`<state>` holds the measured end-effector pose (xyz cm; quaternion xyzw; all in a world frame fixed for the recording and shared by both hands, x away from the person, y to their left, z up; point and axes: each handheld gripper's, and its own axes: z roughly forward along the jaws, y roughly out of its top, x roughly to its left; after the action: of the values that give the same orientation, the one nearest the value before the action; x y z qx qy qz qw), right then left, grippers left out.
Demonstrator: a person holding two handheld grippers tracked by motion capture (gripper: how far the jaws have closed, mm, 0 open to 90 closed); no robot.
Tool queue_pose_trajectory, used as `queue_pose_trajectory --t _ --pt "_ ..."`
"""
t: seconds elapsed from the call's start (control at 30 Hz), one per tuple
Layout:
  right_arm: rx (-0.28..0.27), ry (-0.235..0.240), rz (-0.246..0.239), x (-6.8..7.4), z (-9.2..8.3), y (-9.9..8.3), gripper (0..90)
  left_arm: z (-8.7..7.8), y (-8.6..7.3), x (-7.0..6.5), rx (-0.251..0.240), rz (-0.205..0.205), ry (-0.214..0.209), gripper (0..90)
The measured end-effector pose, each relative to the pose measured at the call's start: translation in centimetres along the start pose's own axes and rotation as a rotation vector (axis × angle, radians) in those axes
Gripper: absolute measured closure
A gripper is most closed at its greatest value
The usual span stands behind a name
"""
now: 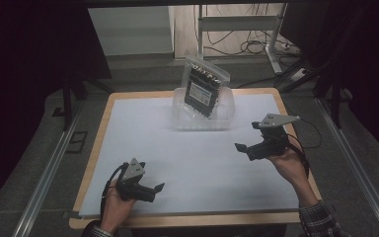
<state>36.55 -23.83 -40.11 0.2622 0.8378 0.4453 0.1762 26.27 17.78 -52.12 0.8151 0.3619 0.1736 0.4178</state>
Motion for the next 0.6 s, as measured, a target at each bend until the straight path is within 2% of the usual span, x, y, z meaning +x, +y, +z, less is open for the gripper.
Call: queue_pose_trajectory --t 0.6 --pt "0.007 -0.007 -0.011 1.5 -1.5 -1.5 0.9 -0.1 0.0 0.0 -0.006 0.003 0.009 0.0"
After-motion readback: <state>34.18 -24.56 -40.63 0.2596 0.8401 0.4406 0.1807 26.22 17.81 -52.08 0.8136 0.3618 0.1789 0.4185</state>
